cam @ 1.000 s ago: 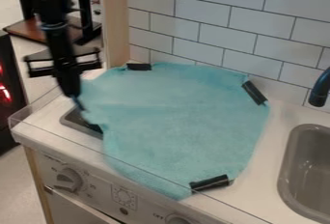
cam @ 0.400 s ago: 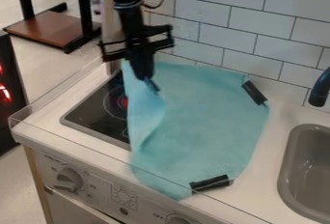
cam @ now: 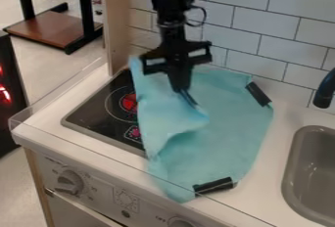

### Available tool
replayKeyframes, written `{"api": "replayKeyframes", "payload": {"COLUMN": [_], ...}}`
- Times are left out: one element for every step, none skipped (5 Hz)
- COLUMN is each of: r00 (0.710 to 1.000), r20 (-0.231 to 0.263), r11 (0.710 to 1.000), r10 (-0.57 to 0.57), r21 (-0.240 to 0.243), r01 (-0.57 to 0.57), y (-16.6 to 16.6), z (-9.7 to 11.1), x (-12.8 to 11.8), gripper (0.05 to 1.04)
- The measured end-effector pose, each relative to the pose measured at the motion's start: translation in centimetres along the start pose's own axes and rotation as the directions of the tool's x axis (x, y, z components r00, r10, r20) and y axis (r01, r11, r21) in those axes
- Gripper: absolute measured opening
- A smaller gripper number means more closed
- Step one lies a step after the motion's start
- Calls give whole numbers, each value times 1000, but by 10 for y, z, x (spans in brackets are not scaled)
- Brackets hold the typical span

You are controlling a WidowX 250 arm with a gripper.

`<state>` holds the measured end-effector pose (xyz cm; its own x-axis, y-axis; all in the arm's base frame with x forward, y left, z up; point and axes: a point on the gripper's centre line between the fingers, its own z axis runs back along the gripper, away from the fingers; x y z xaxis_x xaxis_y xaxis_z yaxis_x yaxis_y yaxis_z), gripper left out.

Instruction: Fold the cloth from bottom left to right

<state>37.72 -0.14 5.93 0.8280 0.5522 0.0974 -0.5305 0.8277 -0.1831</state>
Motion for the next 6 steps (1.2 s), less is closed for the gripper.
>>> {"api": "replayKeyframes", "payload": {"r00": [999, 995, 990, 991, 992, 993], "r20": [-10, -7, -19, -19, -14, 18], "r11": [999, 995, 990, 991, 992, 992], "r10": [-33, -100, -140, -134, -124, -115], "r21": [4, 13, 15, 23, 39, 57], "r01": [33, 100, 140, 134, 124, 114], "y": [-1, -5, -10, -10, -8, -5], "z": [-17, -27, -32, -31, -31, -26], "x": [0, -3, -7, -6, -5, -1], "gripper": [51, 73, 209, 490, 771, 1007]}}
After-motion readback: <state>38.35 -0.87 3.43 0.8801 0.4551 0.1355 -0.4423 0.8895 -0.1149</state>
